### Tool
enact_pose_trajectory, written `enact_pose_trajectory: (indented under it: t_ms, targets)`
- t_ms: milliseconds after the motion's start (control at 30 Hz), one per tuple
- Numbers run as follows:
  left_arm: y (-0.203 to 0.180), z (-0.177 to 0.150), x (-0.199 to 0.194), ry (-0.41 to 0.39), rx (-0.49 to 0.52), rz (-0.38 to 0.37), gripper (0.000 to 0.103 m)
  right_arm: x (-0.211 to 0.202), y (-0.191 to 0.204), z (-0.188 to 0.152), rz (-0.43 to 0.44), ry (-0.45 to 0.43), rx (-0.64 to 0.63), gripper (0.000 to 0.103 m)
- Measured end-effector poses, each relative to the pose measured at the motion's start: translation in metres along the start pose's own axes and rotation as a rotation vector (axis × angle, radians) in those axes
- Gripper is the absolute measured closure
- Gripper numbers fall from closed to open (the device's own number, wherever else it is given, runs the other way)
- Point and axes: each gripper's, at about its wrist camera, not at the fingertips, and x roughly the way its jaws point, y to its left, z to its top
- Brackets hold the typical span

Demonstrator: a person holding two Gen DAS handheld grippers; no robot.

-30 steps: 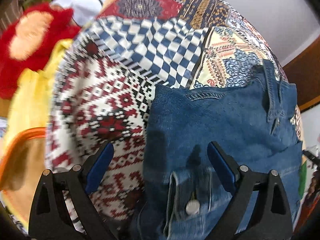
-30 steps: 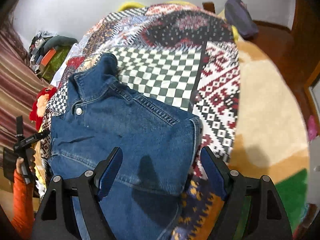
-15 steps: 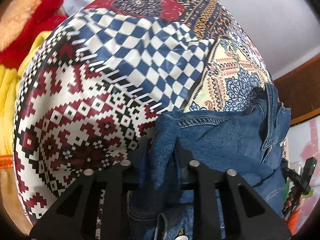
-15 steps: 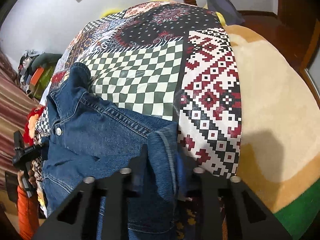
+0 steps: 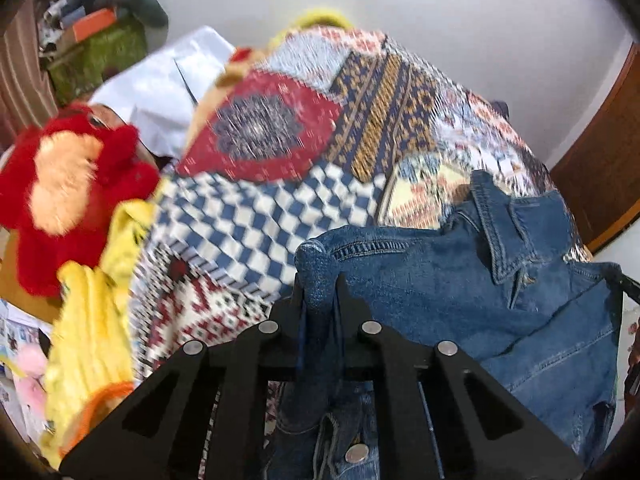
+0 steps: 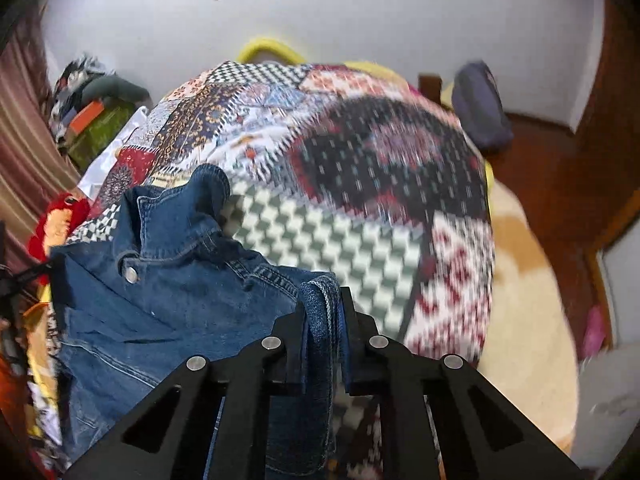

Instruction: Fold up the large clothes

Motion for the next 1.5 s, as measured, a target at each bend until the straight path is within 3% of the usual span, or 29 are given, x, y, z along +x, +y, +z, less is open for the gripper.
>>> enact_pose_trajectory:
  t_ms: [133,267,467,600,700,833,1067,1267,1300,1367,1400,1467,1500]
  targets:
    - [0.01,0.006,0.001,-0.019,0.01,0.046,0.093,0.02,0.007,0.028,-0.023,-0.026,-0.012,0.094]
    - [0.023,0.01,0.023,0.018,0.003,0.082,0.093,0.054,0.015,0.039,-0.064,-0.007,-0.037,0.094]
    - [0.03,0.005,0.064,0.064,-0.004,0.113,0.088,0.103,0.008,0.02,-0.127,0.054,-0.069,0.093]
    - [0.024,0.0,0.082,0.056,0.001,0.174,0.077,0.106,0.001,0.008,-0.105,0.02,-0.067,0.093]
    - [0.018,-0.003,0.084,0.036,0.033,0.214,0.076,0.104,0.004,0.007,-0.117,0.038,-0.093,0.092]
    - [0.016,-0.005,0.078,0.052,0.04,0.233,0.065,0.098,0.009,0.009,-0.149,0.085,-0.135,0.092]
    - [0.013,-0.009,0.033,0.046,0.069,0.242,0.058,0.067,0.024,0.006,-0.263,0.073,-0.21,0.092]
    - [0.0,-0.02,-0.029,-0.045,0.132,0.252,0.035,0.05,0.028,-0.003,-0.325,0.103,-0.207,0.092]
    - [-0.002,-0.024,-0.036,-0.052,0.136,0.248,0.03,0.053,0.027,-0.006,-0.335,0.117,-0.212,0.089]
    - [-0.005,-0.031,-0.046,-0.051,0.138,0.223,0.026,0.06,0.026,-0.013,-0.388,0.138,-0.207,0.069]
    - [-0.007,-0.036,-0.049,-0.041,0.138,0.205,0.025,0.063,0.025,-0.016,-0.445,0.129,-0.212,0.048]
    - [-0.01,-0.046,-0.048,-0.015,0.135,0.178,0.025,0.061,0.023,-0.02,-0.484,0.094,-0.216,0.034]
    - [-0.012,-0.051,-0.045,0.004,0.135,0.17,0.025,0.059,0.019,-0.02,-0.463,0.094,-0.194,0.034]
